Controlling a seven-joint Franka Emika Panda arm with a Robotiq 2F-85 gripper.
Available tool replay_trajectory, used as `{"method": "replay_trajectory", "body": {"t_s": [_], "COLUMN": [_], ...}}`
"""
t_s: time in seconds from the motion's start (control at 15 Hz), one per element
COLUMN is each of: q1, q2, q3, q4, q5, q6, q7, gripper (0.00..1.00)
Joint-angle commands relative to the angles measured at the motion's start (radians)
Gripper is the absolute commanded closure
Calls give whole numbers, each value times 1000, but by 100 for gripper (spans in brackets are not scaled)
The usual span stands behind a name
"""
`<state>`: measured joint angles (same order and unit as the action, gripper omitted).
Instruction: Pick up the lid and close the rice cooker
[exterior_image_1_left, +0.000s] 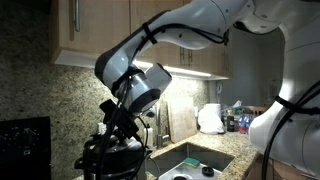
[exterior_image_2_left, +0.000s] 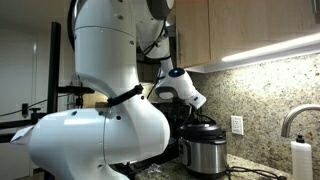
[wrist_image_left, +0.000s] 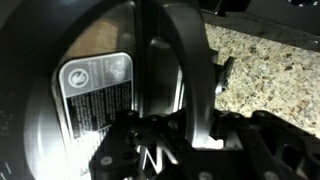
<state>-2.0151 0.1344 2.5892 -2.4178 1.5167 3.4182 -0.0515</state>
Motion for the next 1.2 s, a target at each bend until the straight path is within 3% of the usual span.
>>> {"method": "replay_trajectory", "body": {"t_s": [0.0,0.33,0.4,0.53,0.6,0.67,0.93,1.0,1.07,1.13], "q1": [-14,-34,144,249,130,158,149,326,177,203], "q2": [10,42,60,69,54,66,78,125,92,103], "q3": [-27,-83,-260,-380,-276,-309,-319,-484,-353,-376], "q4": [-4,-16,-34,-32,-16,-15,-30,-40,-26,-22], "q5": [5,28,-56,-81,-16,-16,-38,-112,-65,-72], "q6": [-23,-84,-56,-47,-73,-69,-124,-79,-125,-116], "q7": [34,12,84,115,75,76,64,100,57,59], "gripper": [99,99,99,99,99,99,99,99,99,99]}}
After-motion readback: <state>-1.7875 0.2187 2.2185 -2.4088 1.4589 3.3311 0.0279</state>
